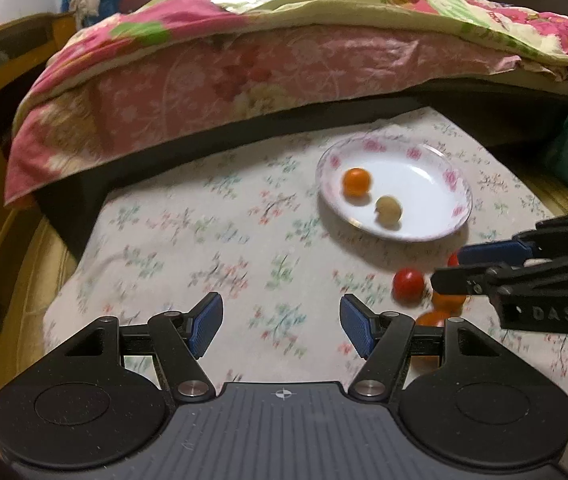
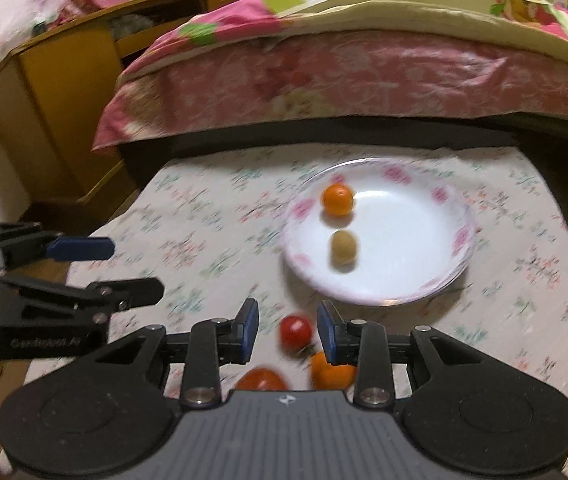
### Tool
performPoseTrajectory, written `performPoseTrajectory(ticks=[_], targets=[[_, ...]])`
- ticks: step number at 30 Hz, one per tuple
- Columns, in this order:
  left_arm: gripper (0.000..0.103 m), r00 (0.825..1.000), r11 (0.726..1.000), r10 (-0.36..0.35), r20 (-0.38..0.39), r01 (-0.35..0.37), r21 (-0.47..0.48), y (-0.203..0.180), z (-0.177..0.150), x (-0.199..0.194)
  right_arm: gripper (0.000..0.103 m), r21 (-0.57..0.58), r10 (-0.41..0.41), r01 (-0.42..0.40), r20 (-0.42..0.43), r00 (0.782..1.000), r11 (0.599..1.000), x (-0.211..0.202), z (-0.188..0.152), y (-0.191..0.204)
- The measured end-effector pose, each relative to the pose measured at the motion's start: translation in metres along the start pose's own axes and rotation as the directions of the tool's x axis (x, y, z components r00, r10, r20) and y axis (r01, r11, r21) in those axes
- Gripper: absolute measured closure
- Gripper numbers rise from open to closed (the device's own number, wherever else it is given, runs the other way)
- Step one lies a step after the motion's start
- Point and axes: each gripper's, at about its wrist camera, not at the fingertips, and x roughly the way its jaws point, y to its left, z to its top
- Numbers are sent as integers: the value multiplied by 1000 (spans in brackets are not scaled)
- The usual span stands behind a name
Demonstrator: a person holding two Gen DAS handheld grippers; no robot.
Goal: Organize fruits
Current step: 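Grasp a red cherry tomato with the right gripper while the left grasps another mandarin, then carry the mandarin and the red tomato in both grippers over the plate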
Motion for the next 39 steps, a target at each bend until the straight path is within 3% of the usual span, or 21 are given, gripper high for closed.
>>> performPoseTrajectory(ticks=[11, 32, 35, 39], targets=[[31, 998, 998, 33, -54, -35, -46, 31, -33, -10, 71, -94, 134, -143, -96, 986, 985, -1, -33, 59], [32, 986, 999, 35, -164, -41, -30, 37, -62, 16, 71, -197, 181, -228, -229, 956, 954, 40, -59, 90], [36, 984, 999, 38, -172, -43, -25, 36, -64, 17, 71, -205, 184, -232, -229, 956, 951, 41, -58, 89], [51, 980, 999, 35, -198, -41, -30, 37, -66, 20, 72, -207, 186, -234, -228, 956, 950, 41, -58, 90]])
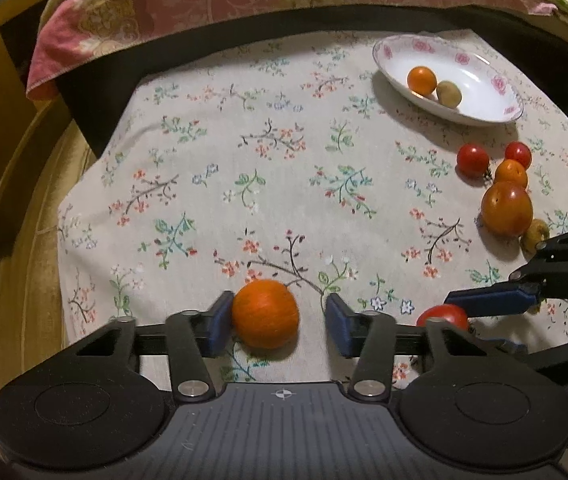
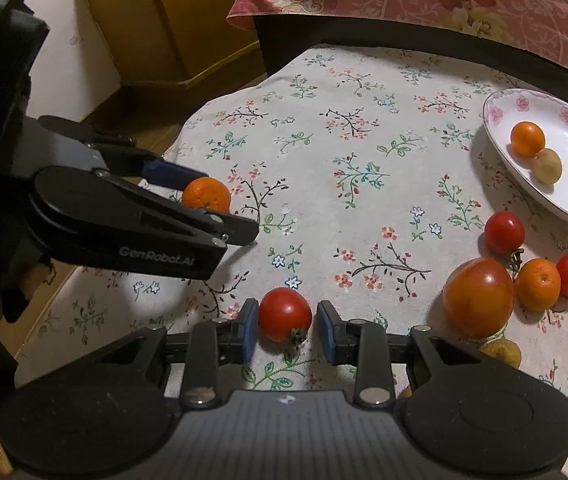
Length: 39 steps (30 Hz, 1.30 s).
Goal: Organize fruits
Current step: 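Carry the mandarin and the red tomato in both grippers over the plate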
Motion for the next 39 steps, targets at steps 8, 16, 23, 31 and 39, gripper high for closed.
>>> performPoseTrajectory(ticks=[8, 16, 23, 31, 39], targets=[[61, 999, 999, -45, -3, 45, 21, -8, -1, -1, 75, 21, -4, 4, 1, 1000, 1000, -4, 1, -6], [61, 998, 996, -62, 2, 62, 64, -21, 2, 1, 74, 41, -26, 26, 12, 1000, 999, -7, 0, -13], [57, 998, 995, -56, 8, 55, 84, -26, 3, 4, 74, 18, -29, 28, 14, 999, 999, -3, -1, -13], [44, 998, 995, -59, 9, 58, 82, -27, 4, 6, 73, 9, -25, 24, 19, 1000, 1000, -2, -1, -13], [47, 998, 995, -61, 6, 60, 83, -25, 3, 4, 74, 10, -15, 15, 13, 1000, 1000, -3, -1, -15]])
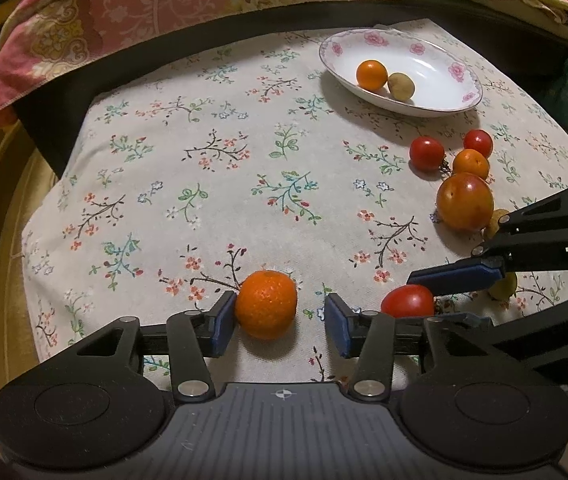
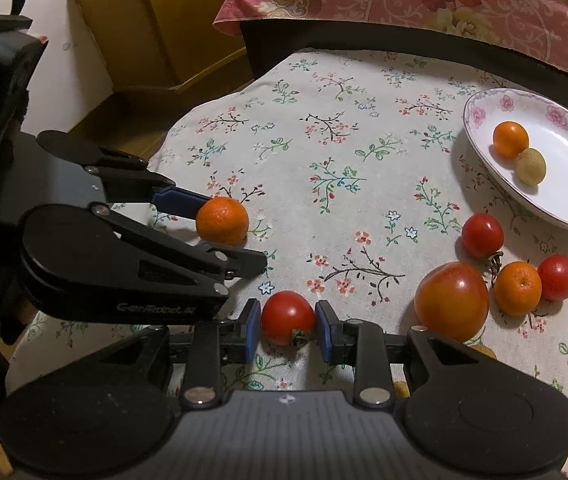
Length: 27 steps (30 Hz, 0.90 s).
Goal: Organize fruits
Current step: 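Carry the mandarin and the red tomato in both grippers over the plate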
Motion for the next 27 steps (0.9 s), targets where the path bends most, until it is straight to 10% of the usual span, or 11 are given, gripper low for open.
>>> performPoseTrajectory(ticks=[27], targets=[[64, 999, 999, -33, 3, 33, 42, -30, 30, -4, 75, 106, -105, 101, 33, 994, 989, -34, 5, -18]])
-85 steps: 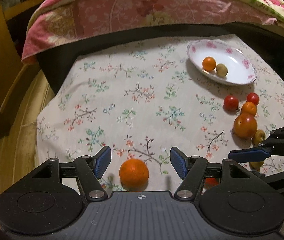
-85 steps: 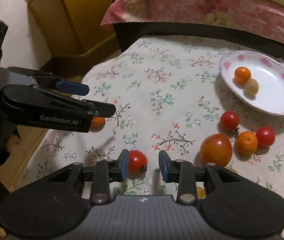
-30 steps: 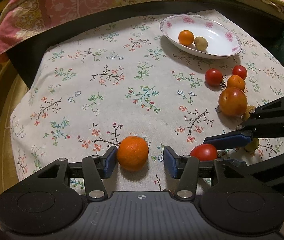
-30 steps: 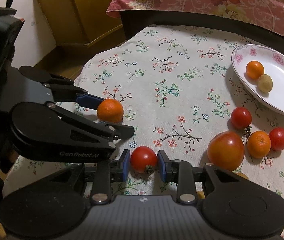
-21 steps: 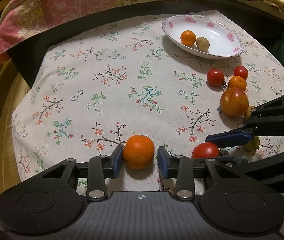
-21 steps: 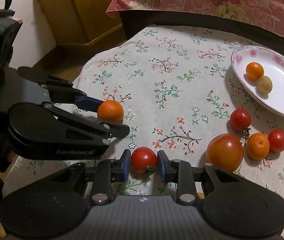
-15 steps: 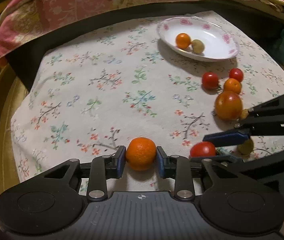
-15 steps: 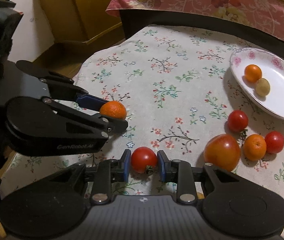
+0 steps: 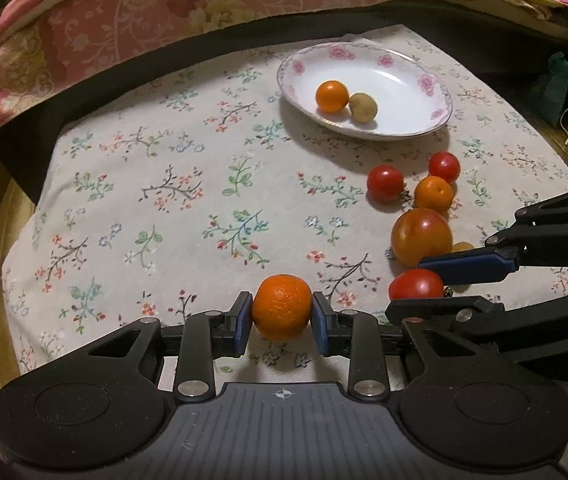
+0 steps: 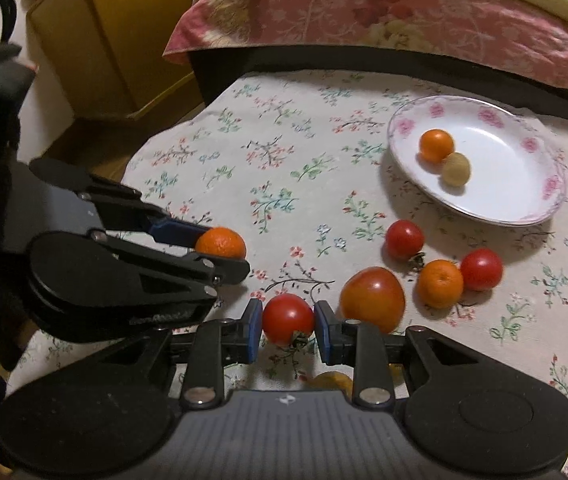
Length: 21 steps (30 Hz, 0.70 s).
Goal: Organize fruits
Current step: 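Carry the mandarin and the red tomato in both grippers over the plate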
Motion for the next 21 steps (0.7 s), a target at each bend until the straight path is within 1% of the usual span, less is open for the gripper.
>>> performPoseTrajectory(ticks=[9, 14, 21], targets=[[65, 998, 1000, 23, 61, -24, 13, -14, 21, -12, 75, 49, 3, -6, 44, 999, 999, -13, 2, -15], [65, 997, 1000, 11, 77, -13, 27, -25, 31, -10, 75, 95, -34, 26, 79, 996, 995, -23, 9, -31], [65, 996, 999, -13, 94, 9, 36, -35, 46, -5, 75, 157, -76, 61, 94, 993, 986, -26, 15, -52]])
